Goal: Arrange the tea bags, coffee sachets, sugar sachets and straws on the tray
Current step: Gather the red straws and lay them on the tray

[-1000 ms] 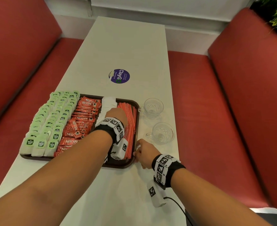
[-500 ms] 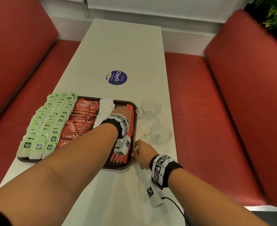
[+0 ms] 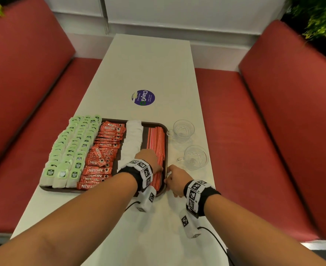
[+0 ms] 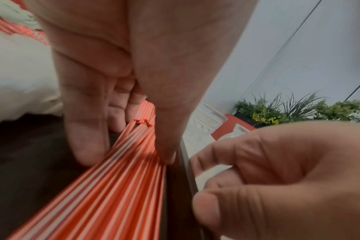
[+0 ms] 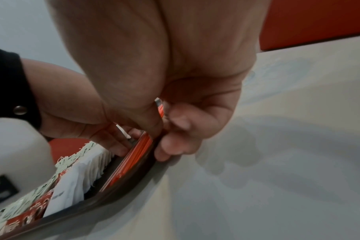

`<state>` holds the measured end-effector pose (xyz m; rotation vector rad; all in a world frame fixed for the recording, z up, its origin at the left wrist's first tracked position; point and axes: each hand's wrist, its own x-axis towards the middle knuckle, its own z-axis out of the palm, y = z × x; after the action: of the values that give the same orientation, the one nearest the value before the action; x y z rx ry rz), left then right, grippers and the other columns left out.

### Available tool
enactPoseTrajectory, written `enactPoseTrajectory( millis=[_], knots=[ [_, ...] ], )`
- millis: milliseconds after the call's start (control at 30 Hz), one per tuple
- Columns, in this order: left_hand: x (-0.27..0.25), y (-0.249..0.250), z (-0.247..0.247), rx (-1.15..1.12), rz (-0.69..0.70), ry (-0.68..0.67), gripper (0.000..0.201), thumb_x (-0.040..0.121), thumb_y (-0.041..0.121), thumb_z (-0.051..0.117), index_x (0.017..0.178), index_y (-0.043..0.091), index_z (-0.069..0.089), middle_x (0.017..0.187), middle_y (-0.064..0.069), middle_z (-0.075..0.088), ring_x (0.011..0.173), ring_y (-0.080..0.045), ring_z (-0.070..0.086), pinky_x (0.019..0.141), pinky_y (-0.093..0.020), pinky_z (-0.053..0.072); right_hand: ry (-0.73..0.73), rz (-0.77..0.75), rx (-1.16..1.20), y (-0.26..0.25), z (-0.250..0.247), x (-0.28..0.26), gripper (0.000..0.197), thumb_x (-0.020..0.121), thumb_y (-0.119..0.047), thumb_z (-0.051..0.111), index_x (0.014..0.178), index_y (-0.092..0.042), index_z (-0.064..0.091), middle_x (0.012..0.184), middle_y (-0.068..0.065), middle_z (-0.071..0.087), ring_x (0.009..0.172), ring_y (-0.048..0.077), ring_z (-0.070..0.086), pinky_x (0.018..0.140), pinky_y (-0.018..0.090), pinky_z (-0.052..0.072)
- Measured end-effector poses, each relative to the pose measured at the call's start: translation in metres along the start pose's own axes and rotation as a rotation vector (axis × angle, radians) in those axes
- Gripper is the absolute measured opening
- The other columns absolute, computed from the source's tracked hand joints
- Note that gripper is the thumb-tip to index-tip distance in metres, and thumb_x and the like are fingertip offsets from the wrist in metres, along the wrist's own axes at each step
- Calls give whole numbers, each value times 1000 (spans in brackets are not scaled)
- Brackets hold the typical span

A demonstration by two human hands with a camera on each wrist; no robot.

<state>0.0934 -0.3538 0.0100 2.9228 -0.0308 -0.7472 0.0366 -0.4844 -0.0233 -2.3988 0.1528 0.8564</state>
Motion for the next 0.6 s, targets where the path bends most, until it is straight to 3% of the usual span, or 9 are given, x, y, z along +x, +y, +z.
enactPoseTrajectory(
  millis=[167,267,367,433,500,600],
  knots=[
    [1,-3,6,-12,-5,7,33,87,33,72,107,8,66,109,-8,69,98,-23,67,77,-27,52,32,16,-26,-5,0,-5,32,93,-14,59,123,-13,47,106,14,70,82,34,67,66,45,60],
    [-5,-6,3,-53,13,18,36,84,38,74,102,9,64,103,-8,68,87,-23,66,72,-29,54,45,27,-28,-9,0,-12,33,95,-16,57,126,-13,46,105,14,70,77,32,65,64,45,61],
    [-7,-21,-11,-91,37,68,35,85,43,71,92,10,60,96,-7,66,78,-22,61,62,-28,48,81,40,-44,-14,1,-20,38,97,-23,56,131,-14,43,105,12,68,83,33,69,66,42,61],
    [-6,-42,-25,-142,67,135,36,88,45,66,99,11,64,102,-8,67,88,-25,64,69,-30,49,121,35,-64,-16,3,-24,46,97,-32,57,134,-13,40,109,12,66,90,32,69,71,40,59],
    [-9,-72,-41,-217,120,202,38,91,44,63,115,14,63,112,-6,66,101,-25,62,84,-33,51,155,3,-85,-17,5,-26,54,95,-36,60,136,-10,37,116,13,64,100,31,66,83,41,56],
    [-20,-131,-56,-198,171,265,42,91,42,64,124,17,60,119,-4,64,108,-22,60,95,-39,50,183,-63,-103,-18,14,-29,68,88,-42,67,140,-11,34,128,11,55,113,28,59,96,41,51]
  ],
)
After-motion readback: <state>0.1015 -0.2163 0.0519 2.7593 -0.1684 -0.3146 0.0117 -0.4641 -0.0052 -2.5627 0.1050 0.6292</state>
